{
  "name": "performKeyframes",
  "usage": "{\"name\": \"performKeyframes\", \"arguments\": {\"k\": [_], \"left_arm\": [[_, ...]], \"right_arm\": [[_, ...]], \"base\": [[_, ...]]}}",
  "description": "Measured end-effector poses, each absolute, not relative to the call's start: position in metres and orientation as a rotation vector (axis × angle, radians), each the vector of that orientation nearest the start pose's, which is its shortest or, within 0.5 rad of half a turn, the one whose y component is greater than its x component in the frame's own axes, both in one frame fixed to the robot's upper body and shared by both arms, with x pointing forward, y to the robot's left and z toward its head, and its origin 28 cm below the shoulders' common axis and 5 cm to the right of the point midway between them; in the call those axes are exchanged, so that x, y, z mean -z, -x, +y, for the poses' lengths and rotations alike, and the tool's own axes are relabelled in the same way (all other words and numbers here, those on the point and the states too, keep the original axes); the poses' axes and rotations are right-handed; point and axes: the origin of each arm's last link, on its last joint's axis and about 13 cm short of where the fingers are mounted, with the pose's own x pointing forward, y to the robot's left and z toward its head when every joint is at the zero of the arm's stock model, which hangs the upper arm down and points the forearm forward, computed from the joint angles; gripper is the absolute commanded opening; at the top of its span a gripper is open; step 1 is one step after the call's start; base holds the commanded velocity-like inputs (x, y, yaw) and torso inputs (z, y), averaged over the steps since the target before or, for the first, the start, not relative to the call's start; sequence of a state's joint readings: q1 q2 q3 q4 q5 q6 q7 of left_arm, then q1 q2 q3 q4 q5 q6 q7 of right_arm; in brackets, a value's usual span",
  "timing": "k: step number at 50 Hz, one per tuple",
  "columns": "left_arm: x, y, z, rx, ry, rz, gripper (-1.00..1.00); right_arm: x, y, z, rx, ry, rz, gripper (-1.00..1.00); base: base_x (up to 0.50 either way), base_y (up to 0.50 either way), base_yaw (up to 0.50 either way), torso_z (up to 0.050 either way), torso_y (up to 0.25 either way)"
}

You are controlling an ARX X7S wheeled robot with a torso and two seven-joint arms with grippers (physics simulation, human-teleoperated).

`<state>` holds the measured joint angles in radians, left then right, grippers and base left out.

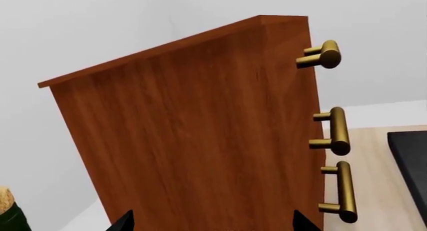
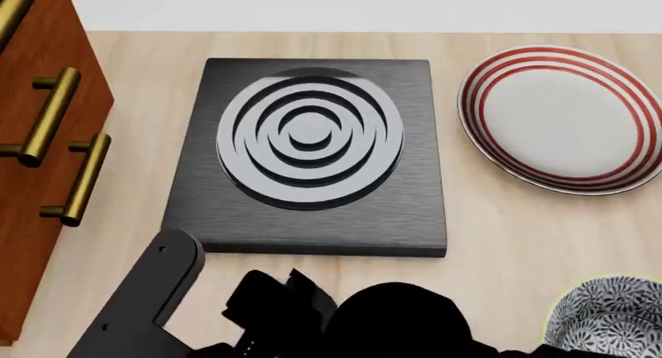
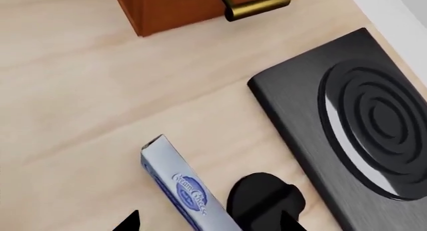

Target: Pick up the cream cheese and put it in the bowl.

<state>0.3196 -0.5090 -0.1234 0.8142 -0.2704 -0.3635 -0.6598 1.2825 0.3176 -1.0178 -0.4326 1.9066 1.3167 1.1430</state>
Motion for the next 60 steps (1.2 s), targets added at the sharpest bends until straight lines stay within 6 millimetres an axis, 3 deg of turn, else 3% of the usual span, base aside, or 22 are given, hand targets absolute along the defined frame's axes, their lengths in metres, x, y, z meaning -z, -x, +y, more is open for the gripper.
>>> {"name": "performKeyframes", "arguments": {"k": [60], "left_arm": [[-0.125, -0.136, 0.275, -0.455, -0.219, -0.225, 1.00]], "right_arm": [[-0.205, -0.236, 0.009, -0.856, 0.829, 0.522, 1.00]], "base": [[0.00, 0.00, 0.00, 0.000, 0.000]]}}
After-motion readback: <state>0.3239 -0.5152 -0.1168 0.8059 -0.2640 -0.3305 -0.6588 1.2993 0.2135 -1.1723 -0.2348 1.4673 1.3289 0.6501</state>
